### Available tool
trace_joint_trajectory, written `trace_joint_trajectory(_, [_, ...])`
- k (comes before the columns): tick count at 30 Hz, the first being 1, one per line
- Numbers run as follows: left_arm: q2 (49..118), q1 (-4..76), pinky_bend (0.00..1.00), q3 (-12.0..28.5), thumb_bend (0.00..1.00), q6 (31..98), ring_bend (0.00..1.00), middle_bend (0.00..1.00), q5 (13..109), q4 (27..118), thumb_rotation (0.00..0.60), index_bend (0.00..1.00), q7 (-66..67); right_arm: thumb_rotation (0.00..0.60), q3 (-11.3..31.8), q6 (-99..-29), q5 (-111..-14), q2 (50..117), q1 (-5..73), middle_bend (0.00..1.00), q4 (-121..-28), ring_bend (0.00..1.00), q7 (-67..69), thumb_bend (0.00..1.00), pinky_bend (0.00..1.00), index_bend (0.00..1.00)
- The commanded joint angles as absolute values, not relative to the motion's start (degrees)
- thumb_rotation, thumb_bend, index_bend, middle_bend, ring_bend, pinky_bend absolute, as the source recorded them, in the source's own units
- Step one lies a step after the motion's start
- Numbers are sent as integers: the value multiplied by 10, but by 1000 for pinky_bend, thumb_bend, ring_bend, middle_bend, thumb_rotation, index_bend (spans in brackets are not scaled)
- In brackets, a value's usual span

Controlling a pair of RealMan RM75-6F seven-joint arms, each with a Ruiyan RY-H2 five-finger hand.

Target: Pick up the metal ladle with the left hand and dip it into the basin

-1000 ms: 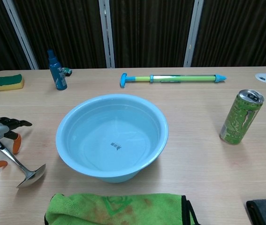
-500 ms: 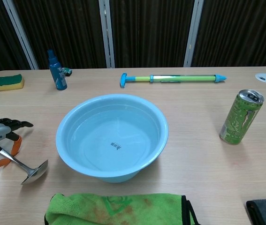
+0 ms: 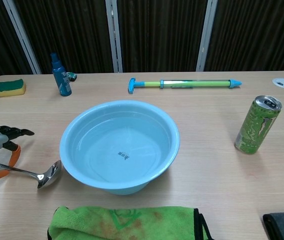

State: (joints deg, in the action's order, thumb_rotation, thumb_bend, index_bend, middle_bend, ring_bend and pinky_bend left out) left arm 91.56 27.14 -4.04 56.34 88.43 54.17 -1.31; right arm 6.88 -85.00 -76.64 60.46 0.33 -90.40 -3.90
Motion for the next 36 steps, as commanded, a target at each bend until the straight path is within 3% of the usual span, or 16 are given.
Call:
trace_joint_trajectory(1, [900,265,0,-45,444,583,0,0,893,566,600,566,-7,600,68,-853,-769,604,2,0,-905,0,-39,0,0,0])
trace_joint_trajectory(36, [759,238,0,-82,444,688,0,0,968,820,600,579,64,600,57,-893,-807,593,-18,0,-912,0,-6,0,0,0])
